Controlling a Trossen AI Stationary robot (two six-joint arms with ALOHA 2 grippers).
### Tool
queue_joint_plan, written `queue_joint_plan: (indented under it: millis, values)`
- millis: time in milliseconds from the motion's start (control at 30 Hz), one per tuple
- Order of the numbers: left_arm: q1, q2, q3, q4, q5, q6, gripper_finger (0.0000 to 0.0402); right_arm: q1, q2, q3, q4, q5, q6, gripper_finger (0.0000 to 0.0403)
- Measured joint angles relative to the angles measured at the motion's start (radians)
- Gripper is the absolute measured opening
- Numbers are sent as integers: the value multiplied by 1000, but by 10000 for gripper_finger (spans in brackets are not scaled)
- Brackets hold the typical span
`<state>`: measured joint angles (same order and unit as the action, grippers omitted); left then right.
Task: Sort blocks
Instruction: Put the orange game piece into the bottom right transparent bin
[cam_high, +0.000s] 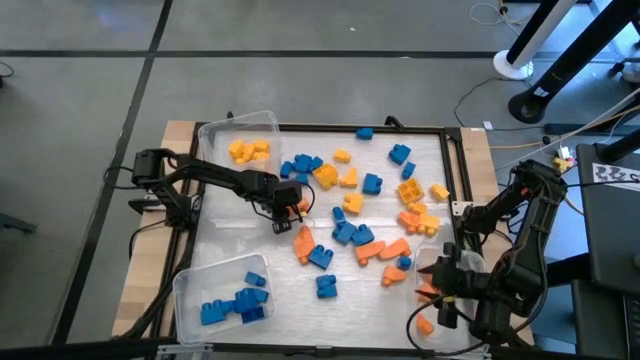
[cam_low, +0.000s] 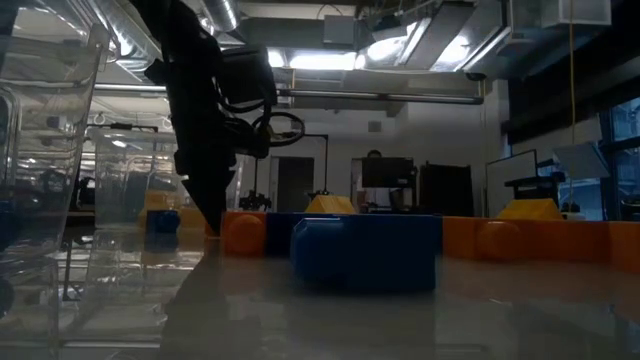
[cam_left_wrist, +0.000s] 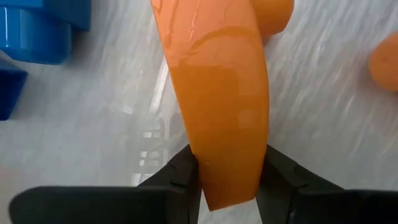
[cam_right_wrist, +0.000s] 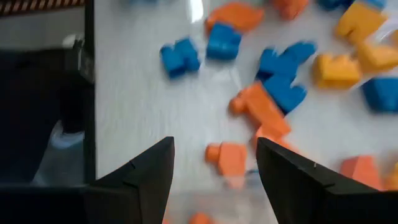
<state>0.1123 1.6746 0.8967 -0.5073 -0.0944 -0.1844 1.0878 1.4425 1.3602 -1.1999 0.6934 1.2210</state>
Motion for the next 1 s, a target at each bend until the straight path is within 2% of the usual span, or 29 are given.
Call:
queue_joint_plan:
  millis: [167,367,633,833,1000]
  values:
    - [-1,-20,0,-15,2,-1,110,-68,0,0,-2,47,-38,225]
    - [-1,-107,0,-9,15,-3,100,-212,15,0,18,41,-213,225]
    - [-9,-268,0,7,43,-26,109,-421,70,0,157,39,-563,225]
    - [-50,-356,1,92,61,-26,105,-532,122,0,305,35,-827,225]
    - [-81,-390,1,154,148,-33,105,-568,176,0,452,35,-1211,225]
